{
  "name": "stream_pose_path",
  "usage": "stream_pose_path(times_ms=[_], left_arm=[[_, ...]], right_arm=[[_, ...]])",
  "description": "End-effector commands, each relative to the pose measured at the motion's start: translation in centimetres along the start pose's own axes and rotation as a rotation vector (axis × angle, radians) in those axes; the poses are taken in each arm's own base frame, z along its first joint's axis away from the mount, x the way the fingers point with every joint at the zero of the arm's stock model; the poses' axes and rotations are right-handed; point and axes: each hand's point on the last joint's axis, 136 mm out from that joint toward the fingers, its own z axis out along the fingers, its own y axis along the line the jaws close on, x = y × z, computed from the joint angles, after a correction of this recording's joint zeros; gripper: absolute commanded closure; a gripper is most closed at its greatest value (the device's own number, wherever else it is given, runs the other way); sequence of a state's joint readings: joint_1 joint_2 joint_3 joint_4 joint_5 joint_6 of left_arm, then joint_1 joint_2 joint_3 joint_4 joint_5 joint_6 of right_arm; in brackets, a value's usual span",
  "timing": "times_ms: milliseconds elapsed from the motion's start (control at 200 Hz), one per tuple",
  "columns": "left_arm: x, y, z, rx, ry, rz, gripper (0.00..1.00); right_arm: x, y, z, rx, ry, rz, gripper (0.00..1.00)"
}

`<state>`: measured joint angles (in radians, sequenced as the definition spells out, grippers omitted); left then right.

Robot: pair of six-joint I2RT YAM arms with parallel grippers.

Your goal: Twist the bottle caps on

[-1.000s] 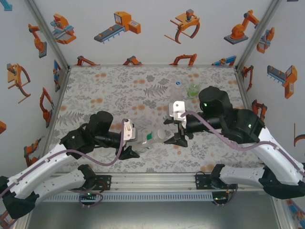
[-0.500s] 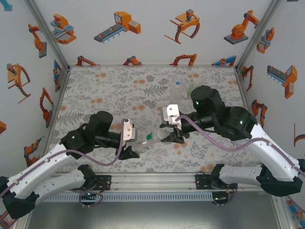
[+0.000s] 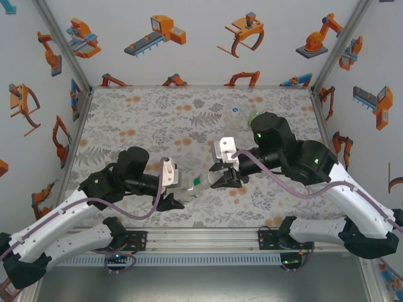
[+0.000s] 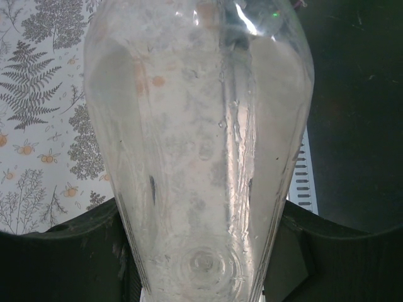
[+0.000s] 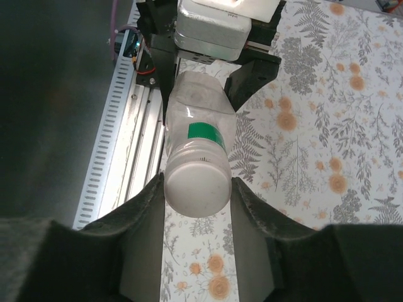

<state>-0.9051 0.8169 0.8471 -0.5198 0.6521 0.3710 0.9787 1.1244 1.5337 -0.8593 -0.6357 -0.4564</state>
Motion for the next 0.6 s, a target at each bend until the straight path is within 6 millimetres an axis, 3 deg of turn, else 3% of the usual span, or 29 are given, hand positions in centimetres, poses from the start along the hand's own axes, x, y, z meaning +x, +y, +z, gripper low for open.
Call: stream_pose_path(times_ms=[0, 250, 436, 596], left_arm=[[-1.2, -0.4, -0.5, 0.009, -0.038, 0.034, 1.00], [-1.1, -0.4, -0.5, 0.003, -0.038, 0.033, 1.00], [-1.0, -0.3, -0.6, -0.008, -0.035, 0.035, 1.00], [-0.9, 0.1, -0.6, -0.031, -0.032, 0.037, 1.00]], right_arm=[[-0.1, 0.0, 0.4, -0.011, -0.026, 0.091, 0.74], [0.3, -1.5, 0.7, 0.083, -0.113, 0.507, 1.00], [2.0, -4.1, 0.6, 0.225, -0.192, 0.988, 1.00], [5.0, -4.9, 0.5, 0.331, -0.175, 1.365, 1.00]])
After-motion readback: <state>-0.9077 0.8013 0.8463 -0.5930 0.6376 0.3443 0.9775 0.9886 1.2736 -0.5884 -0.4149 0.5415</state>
